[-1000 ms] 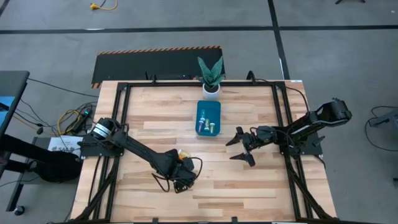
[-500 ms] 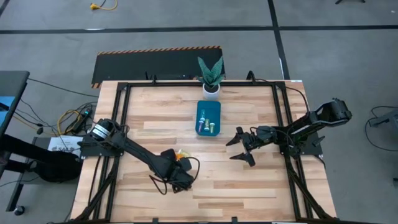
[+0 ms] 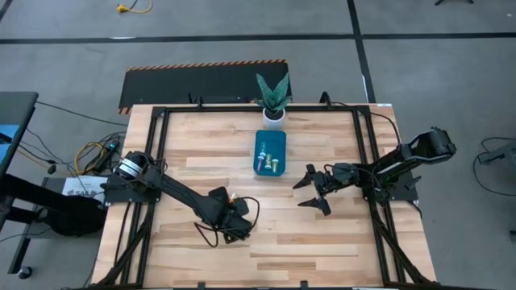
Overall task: Pick and place pill bottles into a basket
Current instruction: Put the blue pill bottle into the bin
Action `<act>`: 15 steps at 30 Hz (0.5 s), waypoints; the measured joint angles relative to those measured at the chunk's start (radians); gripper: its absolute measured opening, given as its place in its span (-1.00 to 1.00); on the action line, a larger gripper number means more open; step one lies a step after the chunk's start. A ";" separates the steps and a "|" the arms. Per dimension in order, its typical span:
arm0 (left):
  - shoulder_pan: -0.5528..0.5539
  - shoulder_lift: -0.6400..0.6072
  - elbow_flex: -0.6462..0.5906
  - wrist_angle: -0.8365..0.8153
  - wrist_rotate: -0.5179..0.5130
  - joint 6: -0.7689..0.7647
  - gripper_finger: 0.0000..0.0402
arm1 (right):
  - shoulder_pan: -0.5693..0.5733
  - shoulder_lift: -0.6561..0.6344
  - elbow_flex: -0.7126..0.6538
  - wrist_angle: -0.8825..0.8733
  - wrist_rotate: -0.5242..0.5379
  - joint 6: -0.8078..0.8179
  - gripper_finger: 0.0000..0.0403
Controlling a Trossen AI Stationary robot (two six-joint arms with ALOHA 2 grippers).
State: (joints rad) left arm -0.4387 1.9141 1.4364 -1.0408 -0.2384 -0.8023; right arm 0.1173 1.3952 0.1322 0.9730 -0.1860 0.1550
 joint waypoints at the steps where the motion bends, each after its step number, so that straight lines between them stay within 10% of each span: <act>1: 0.003 0.000 0.000 -0.004 -0.002 0.009 0.65 | 0.000 0.000 0.000 0.000 0.000 0.002 0.62; 15: 0.026 -0.051 0.011 -0.035 -0.148 0.105 0.65 | -0.002 0.000 0.000 0.000 0.002 -0.025 0.62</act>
State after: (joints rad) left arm -0.4131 1.8629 1.4479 -1.0756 -0.3861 -0.6971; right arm 0.1150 1.3952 0.1322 0.9733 -0.1839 0.1296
